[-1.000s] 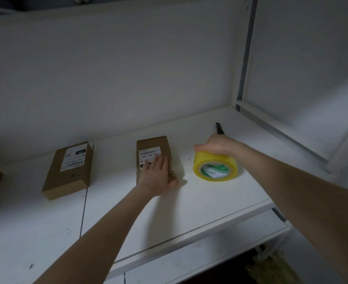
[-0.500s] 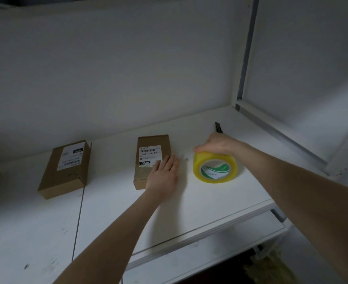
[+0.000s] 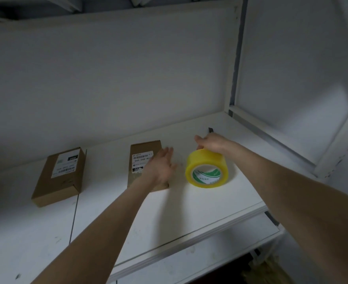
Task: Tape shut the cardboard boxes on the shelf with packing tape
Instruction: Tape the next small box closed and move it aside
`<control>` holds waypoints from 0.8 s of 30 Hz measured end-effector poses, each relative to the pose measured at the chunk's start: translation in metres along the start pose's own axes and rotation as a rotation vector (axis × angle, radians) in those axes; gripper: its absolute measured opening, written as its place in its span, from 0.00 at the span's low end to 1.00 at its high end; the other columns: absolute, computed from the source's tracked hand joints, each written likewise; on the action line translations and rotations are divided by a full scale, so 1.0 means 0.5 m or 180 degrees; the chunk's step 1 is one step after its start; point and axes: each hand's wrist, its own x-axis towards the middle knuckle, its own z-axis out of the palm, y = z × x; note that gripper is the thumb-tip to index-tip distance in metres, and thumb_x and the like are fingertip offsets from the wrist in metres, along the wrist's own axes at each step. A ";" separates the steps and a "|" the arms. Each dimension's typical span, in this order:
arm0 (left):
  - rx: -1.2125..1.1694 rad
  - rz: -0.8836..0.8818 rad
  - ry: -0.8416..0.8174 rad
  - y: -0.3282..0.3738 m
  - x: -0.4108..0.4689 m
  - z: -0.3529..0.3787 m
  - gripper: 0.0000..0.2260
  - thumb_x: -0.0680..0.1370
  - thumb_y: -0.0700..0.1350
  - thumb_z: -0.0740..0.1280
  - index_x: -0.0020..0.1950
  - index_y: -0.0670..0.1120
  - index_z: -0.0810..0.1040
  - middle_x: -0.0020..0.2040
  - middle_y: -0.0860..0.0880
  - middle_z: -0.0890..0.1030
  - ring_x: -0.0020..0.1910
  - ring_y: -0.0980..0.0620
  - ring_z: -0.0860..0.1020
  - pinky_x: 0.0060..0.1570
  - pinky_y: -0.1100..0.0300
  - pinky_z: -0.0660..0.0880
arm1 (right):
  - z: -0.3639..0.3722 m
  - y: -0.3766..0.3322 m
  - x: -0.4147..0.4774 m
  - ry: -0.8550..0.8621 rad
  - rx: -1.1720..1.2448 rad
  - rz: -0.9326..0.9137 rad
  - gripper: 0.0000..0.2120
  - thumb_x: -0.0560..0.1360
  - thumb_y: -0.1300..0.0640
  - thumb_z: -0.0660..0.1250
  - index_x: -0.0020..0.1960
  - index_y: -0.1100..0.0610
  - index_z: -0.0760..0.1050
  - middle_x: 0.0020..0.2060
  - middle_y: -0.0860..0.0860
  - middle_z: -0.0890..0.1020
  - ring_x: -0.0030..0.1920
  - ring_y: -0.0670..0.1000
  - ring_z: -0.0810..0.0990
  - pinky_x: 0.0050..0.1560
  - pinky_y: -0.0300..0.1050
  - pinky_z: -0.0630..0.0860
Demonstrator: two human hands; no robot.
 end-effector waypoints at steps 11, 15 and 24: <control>-0.0431 -0.0330 0.0203 0.080 0.117 -0.030 0.24 0.81 0.44 0.57 0.77 0.43 0.57 0.76 0.42 0.58 0.75 0.45 0.59 0.70 0.54 0.59 | -0.032 0.142 0.072 0.0563 -0.0158 0.0565 0.21 0.78 0.49 0.66 0.66 0.60 0.70 0.64 0.60 0.74 0.61 0.61 0.75 0.58 0.52 0.76; -0.0576 -0.0440 0.0174 0.086 0.140 -0.017 0.24 0.80 0.44 0.59 0.76 0.44 0.60 0.75 0.43 0.60 0.73 0.46 0.63 0.69 0.57 0.60 | 0.009 0.147 0.111 0.0428 -0.0175 0.0667 0.29 0.79 0.44 0.63 0.72 0.60 0.62 0.68 0.61 0.67 0.66 0.62 0.71 0.63 0.53 0.72; -0.0802 -0.0446 0.0424 0.063 0.132 -0.011 0.18 0.82 0.41 0.57 0.73 0.43 0.67 0.73 0.44 0.67 0.73 0.47 0.63 0.67 0.62 0.57 | 0.028 0.141 0.154 0.0362 -0.0049 0.0839 0.15 0.74 0.56 0.70 0.58 0.62 0.75 0.56 0.58 0.80 0.55 0.57 0.80 0.44 0.44 0.75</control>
